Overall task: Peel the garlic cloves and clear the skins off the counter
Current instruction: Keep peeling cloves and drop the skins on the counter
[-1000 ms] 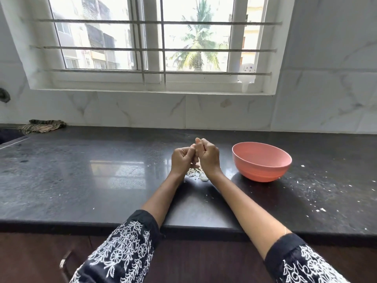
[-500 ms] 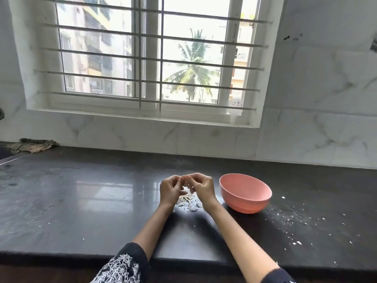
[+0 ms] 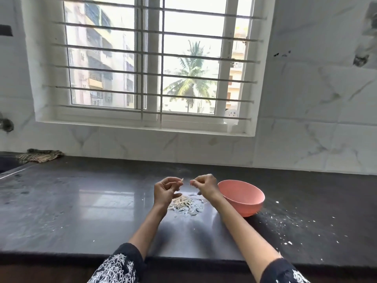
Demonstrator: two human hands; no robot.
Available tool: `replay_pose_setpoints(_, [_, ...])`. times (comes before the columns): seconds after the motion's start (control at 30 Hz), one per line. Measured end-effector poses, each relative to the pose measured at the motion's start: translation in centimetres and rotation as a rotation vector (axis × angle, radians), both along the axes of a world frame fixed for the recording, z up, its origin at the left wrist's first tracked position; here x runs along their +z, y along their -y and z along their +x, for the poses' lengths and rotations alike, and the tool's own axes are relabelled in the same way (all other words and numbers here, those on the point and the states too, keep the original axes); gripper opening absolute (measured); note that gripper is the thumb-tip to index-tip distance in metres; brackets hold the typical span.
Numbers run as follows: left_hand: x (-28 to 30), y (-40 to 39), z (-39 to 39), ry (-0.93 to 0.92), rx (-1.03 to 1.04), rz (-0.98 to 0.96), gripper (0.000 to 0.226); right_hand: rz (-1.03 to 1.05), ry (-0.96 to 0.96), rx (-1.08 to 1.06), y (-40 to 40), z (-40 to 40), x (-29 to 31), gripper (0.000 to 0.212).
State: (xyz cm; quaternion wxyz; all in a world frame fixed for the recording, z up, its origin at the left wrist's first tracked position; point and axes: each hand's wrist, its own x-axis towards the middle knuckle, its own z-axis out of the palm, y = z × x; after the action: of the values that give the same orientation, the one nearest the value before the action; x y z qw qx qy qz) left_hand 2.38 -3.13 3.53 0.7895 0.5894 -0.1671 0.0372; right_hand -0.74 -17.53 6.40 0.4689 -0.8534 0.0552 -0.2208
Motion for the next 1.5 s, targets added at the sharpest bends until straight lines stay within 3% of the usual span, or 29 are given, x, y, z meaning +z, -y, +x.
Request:
replay_pose_setpoints(0.1, [0.4,-1.1,-0.2,0.026,-0.020,0.041,0.008,-0.060,-0.019,-0.031,0.0,0.0,0.5,0.031])
replay_pose_setpoints(0.2, [0.5,-2.1,-0.3,0.057,-0.016,0.099,0.009,-0.040,-0.015,-0.020,-0.4,-0.3,0.7,0.007])
replay_pose_setpoints(0.27, [0.7,-2.6,-0.5,0.068,-0.006,0.132,0.009,-0.073,-0.027,-0.036,-0.9,-0.6,0.9,0.018])
replay_pose_setpoints(0.33, [0.9,-2.7,-0.6,0.064,0.007,0.139,0.009,-0.117,-0.080,-0.013,-1.3,-0.9,0.7,0.013])
replay_pose_setpoints(0.43, [1.1,-2.8,-0.8,0.054,0.018,0.138,0.008,-0.180,-0.159,0.044,-1.6,-1.1,0.4,0.042])
replay_pose_setpoints(0.47, [1.2,-2.8,-0.9,0.055,0.012,0.143,0.008,-0.184,-0.161,0.048,-1.8,-1.3,0.4,0.041])
replay_pose_setpoints(0.53, [1.3,-3.0,-1.0,0.059,0.001,0.154,0.008,-0.177,-0.138,0.022,-2.0,-1.4,0.6,0.013])
replay_pose_setpoints(0.6, [1.4,-3.2,-1.1,0.060,-0.003,0.166,0.008,-0.165,-0.130,0.014,-1.9,-1.5,1.0,0.023])
replay_pose_setpoints(0.67, [1.4,-3.2,-1.2,0.060,-0.004,0.175,0.009,-0.161,-0.144,0.016,-1.8,-1.7,1.3,0.009])
replay_pose_setpoints(0.77, [1.4,-2.9,-1.5,0.068,-0.001,0.202,0.010,-0.019,-0.176,0.131,-1.7,-2.2,1.6,0.036])
replay_pose_setpoints(0.83, [1.5,-2.5,-1.8,0.090,-0.003,0.247,0.012,0.121,-0.169,0.244,-2.1,-2.7,1.7,0.017])
replay_pose_setpoints(0.97, [1.3,-1.4,-2.1,0.089,-0.039,0.312,0.017,0.149,-0.177,0.286,-2.0,-3.2,1.8,0.016])
replay_pose_setpoints(1.17, [1.6,2.0,-2.0,0.009,-0.038,0.305,0.019,0.238,-0.022,-0.045,2.7,-3.5,2.0,0.006])
replay_pose_setpoints(1.33, [0.9,8.2,-1.8,-0.190,-0.060,0.309,0.019,0.132,-0.016,-0.204,7.4,-4.2,2.8,0.019])
replay_pose_setpoints(1.5, [1.0,13.8,-3.9,-0.190,-0.061,0.633,0.042,-0.014,-0.022,-0.223,9.6,-6.0,2.5,0.031])
